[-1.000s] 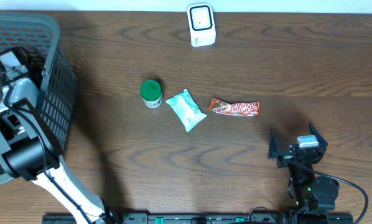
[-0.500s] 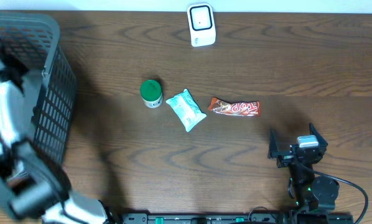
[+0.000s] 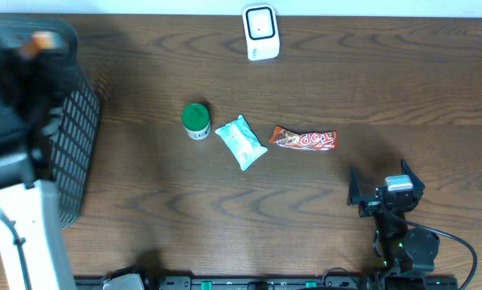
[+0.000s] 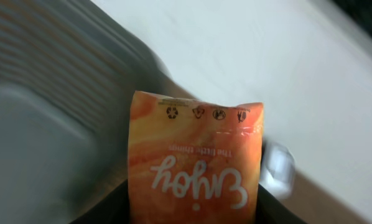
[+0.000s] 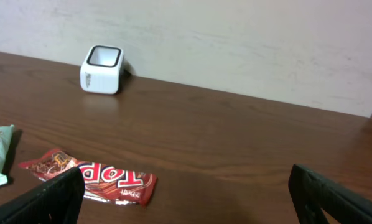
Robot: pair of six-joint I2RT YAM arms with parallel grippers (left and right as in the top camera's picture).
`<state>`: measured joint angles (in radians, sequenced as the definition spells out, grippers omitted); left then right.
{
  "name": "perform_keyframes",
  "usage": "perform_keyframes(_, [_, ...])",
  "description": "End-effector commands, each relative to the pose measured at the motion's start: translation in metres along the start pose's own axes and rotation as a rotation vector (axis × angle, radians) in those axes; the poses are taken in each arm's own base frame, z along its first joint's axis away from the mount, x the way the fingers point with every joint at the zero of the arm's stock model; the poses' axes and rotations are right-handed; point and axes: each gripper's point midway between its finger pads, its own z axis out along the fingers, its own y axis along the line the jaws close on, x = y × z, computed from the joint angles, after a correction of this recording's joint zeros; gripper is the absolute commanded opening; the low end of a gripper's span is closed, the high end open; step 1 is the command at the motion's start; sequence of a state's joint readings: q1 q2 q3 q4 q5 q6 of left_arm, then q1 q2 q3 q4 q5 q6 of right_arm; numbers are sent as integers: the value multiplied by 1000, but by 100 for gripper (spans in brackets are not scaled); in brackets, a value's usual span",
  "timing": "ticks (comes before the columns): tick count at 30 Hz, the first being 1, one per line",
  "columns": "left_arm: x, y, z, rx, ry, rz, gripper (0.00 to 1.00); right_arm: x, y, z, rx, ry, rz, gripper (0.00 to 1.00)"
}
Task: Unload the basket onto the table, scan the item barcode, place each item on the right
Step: 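Carry the orange pack to the table above the red bar, release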
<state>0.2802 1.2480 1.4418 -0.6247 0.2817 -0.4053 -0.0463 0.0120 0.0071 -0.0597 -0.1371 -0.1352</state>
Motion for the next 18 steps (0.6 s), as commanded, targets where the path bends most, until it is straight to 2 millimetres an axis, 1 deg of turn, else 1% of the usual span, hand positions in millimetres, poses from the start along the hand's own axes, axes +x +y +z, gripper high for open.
perform_keyframes(1, [57, -59, 22, 154, 198, 35, 47, 0, 2, 0, -8, -1, 14, 99])
perform_keyframes(4, [113, -103, 40, 223, 341, 123, 47, 0, 2, 0, -7, 0, 14, 99])
perform_keyframes(5, [132, -114, 47, 224, 379, 156, 47, 0, 2, 0, -8, -1, 14, 99])
perform_keyframes(6, [148, -120, 54, 215, 406, 185, 47, 0, 2, 0, -7, 0, 14, 99])
perform_keyframes(9, [203, -138, 77, 172, 483, 282, 47, 0, 2, 0, -8, -1, 14, 99])
perform_keyframes(12, [259, -156, 101, 177, 562, 358, 47, 0, 2, 0, -8, -1, 14, 99])
perform_keyframes(17, [331, -171, 134, 183, 646, 380, 47, 0, 2, 0, -8, -1, 14, 99])
perform_keyframes(18, [341, -172, 139, 184, 653, 380, 47, 0, 2, 0, -8, -1, 14, 99])
